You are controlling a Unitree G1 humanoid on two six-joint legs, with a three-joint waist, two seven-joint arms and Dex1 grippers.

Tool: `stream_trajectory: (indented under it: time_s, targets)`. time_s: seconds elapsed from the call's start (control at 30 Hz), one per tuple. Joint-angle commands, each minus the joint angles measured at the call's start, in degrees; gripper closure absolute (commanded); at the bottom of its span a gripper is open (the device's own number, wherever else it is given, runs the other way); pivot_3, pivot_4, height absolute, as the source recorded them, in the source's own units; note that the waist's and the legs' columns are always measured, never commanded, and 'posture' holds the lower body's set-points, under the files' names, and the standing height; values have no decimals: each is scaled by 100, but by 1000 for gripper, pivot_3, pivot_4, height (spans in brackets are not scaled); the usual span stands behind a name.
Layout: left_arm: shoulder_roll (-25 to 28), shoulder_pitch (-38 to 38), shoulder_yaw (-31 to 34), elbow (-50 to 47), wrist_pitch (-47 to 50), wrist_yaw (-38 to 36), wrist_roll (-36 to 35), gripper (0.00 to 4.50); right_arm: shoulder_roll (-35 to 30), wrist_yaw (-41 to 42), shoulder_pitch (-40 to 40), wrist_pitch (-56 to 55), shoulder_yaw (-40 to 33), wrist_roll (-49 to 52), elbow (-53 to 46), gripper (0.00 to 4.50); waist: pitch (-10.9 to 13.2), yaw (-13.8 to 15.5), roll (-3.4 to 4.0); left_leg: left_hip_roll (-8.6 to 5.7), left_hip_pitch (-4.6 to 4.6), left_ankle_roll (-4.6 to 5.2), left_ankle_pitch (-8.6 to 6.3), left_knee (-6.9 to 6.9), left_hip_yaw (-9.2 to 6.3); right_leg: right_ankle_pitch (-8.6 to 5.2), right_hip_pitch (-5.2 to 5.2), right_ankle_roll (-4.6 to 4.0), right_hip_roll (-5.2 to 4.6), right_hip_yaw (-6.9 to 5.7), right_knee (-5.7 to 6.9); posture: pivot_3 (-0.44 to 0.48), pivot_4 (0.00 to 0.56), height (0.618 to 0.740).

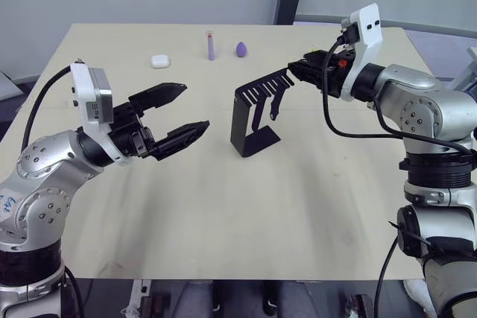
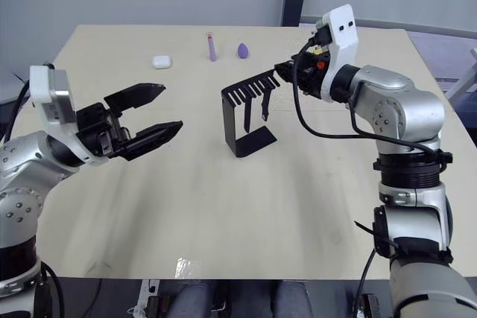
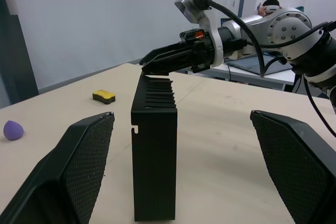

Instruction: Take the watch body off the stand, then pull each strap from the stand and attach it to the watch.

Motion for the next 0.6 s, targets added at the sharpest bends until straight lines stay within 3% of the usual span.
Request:
stream_trajectory:
  time_s: [0.03,0.33,0.6]
  targets:
    - [87,7,135,-221,-51,12,-24,0,2,154,-2,-31,-99,60,-267,2896,0,2,0,0,0,0,0,0,0,0,0,0,0,0,1,0,150,740]
    - [76,23,112,-181,-90,-32,14,0,-9,217,2,-361,-335,81,-353,2896,0,1,0,0,0,0,0,0,1,0,0,0,0,1,0,0,150,740]
    - [217,10,22,-188,-34,-494,-111,0,-211,191,271,-58,-1374,908,-939,2896,0,10,0,1,0,-1,-2,-3,1,0,0,0,0,-1,-3,0,150,740]
